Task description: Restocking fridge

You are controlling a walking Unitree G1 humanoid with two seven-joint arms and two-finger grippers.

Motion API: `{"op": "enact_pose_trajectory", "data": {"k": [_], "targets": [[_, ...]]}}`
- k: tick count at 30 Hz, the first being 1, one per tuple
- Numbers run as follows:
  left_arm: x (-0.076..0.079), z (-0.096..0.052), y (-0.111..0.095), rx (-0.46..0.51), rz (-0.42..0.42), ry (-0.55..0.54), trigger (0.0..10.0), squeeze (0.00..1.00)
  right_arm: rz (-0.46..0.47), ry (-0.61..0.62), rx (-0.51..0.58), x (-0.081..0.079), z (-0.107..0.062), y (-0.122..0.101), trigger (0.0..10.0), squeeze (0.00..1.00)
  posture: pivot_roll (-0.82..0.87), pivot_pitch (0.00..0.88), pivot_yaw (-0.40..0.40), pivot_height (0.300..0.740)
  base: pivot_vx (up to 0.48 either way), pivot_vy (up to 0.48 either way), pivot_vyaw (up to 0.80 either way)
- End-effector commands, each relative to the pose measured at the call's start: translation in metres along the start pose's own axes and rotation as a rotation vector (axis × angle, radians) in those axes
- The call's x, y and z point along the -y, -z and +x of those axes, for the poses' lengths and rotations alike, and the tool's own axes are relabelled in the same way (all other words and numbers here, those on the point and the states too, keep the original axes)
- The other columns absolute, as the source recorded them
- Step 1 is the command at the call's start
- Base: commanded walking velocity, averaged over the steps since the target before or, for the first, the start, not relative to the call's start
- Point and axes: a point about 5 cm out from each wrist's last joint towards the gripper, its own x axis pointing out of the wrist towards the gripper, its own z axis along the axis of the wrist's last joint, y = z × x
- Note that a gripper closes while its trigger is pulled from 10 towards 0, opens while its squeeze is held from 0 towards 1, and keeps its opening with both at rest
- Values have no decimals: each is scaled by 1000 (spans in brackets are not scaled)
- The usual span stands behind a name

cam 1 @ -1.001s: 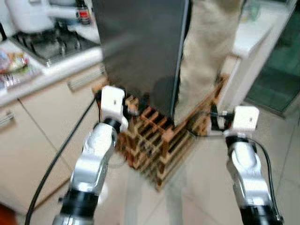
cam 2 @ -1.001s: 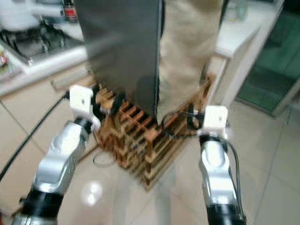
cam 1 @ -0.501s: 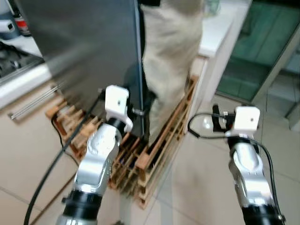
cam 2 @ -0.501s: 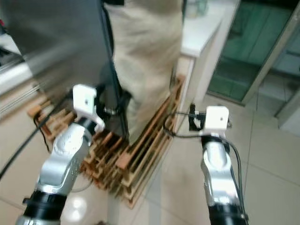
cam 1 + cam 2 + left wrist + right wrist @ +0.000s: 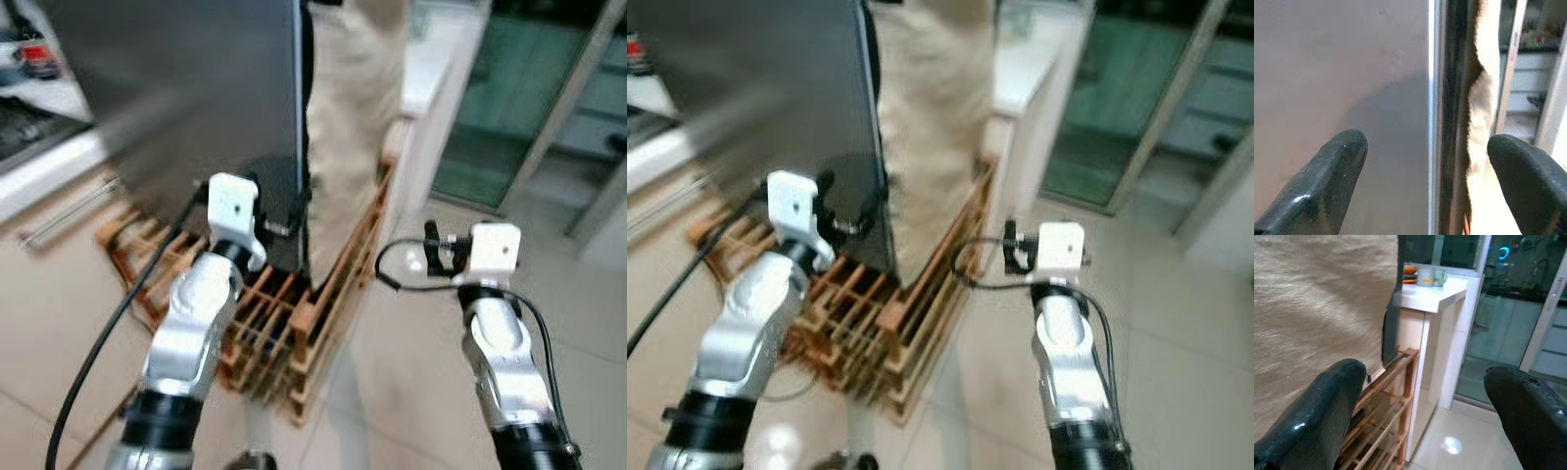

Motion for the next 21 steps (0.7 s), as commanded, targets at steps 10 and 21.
{"op": "enact_pose_trajectory", "data": {"k": [10,21], "targets": [[15,12,-5,-3,-53,44,10000,0,2,-5,-7,0,4,2,10000,0,-79,0,6,740,0,0,0],[8,33,-8,12,-68,-37,10000,0,-4,1,-2,3,6,2,10000,0,-97,0,5,740,0,0,0]]}}
